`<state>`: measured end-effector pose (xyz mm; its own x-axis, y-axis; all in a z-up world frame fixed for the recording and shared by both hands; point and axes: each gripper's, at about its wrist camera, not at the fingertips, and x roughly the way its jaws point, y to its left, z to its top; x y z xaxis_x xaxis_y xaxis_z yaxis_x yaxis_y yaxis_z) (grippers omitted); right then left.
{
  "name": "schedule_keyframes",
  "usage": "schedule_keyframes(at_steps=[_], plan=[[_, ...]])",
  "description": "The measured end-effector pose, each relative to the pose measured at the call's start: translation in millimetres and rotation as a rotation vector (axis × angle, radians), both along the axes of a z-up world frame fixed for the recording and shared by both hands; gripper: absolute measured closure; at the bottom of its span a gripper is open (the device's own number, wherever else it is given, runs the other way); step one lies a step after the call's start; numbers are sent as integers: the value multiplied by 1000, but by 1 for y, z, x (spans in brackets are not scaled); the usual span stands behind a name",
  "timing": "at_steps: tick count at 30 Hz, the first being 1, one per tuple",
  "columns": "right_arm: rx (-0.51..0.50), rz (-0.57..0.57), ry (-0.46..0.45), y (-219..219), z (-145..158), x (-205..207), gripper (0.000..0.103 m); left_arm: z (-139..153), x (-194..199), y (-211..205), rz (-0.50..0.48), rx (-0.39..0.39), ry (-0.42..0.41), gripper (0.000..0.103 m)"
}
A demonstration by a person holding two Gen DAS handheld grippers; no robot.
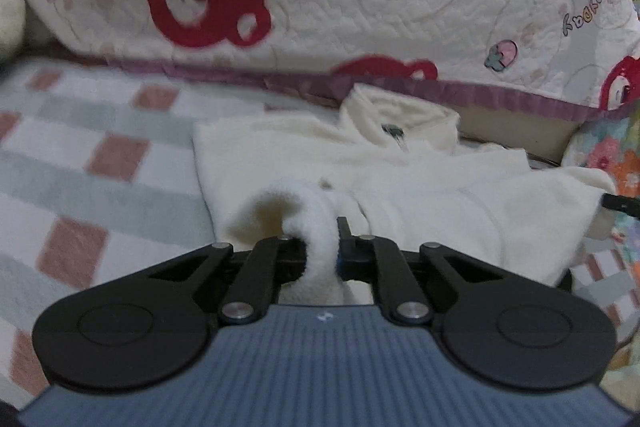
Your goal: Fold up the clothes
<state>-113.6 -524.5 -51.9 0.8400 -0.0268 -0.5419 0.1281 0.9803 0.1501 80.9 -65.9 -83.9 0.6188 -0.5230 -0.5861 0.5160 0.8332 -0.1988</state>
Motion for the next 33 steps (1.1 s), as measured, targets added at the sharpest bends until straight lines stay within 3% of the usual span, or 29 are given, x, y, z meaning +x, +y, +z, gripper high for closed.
schedule_keyframes(at_steps=[2, 3, 6, 11, 14, 16, 17, 19, 21, 25, 30, 33], plan=[[-4, 22, 12, -1, 2, 3, 93, 5, -7, -5, 15, 60, -91, 95], [-5, 33, 19, -1, 3, 5, 93, 5, -6, -7, 9, 65, -92, 95], [25, 21, 3, -7, -1, 5, 93, 2, 7, -13, 19, 58, -39, 95], [9, 127, 72, -25, -8, 32, 93, 9, 49, -31, 98, 93, -3, 91], [-34, 108, 128, -33, -17, 57, 92, 9, 52, -32, 130, 47, 17, 91], [-21, 32, 123, -39, -22, 63, 90, 5, 40, -25, 133, -4, 17, 76], [-12, -8, 116, -41, -25, 64, 85, 3, 34, -20, 126, -31, 14, 71], [3, -55, 110, -43, -30, 61, 83, 4, 28, -18, 94, -53, 8, 62], [-36, -45, 139, -37, -38, 56, 76, 5, 25, -17, 58, -67, 2, 62], [-118, -60, 204, -23, -48, 38, 72, 7, 26, -16, 40, -70, -15, 62], [26, -184, 159, -19, -43, 2, 63, 3, 23, -21, 24, 31, -54, 62], [90, -167, 153, -4, -50, -8, 61, 0, 27, -18, 41, 42, -29, 62]])
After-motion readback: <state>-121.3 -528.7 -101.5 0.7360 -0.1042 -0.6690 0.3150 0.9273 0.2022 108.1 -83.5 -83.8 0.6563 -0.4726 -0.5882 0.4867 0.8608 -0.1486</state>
